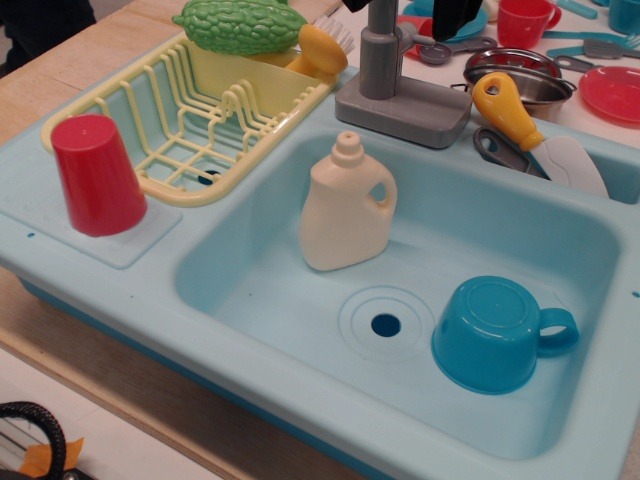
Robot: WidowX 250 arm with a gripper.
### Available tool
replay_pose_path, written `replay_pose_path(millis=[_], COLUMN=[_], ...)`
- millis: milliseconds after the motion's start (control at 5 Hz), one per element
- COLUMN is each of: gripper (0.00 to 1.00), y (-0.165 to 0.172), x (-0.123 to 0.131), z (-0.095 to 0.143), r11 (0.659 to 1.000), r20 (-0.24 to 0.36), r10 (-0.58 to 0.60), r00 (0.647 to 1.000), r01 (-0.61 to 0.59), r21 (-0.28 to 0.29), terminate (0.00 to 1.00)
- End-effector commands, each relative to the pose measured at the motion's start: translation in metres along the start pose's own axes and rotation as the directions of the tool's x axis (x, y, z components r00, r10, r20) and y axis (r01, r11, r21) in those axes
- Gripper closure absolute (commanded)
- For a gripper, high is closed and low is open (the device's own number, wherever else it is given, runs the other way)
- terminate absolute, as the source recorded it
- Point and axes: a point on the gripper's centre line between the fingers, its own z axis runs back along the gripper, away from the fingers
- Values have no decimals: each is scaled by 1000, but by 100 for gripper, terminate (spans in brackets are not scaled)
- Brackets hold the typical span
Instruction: Put detergent from sink into drying rack
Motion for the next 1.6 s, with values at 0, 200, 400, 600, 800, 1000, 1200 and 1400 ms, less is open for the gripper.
replay_pose_path(millis=[0,200,400,600,800,1000,1200,1400], gripper=[0,0,0,0,0,0,0,0], y=[0,2,6,6,6,0,-4,-1], x=[0,-10,-11,-12,-21,-31,-42,-50], z=[0,-17,-23,-30,-45,-58,-70,-80], r11=[1000,988,942,903,884,888,893,897], r20=[0,-47,-66,-123,-84,-41,2,26], r10=[0,-155,-331,-427,-463,-450,-434,-428], r00=[1000,987,941,896,882,892,901,903], r01=[0,153,325,416,453,442,431,429], r21=[0,-34,-84,-103,-115,-130,-126,-106], terminate=[0,0,0,0,0,0,0,0])
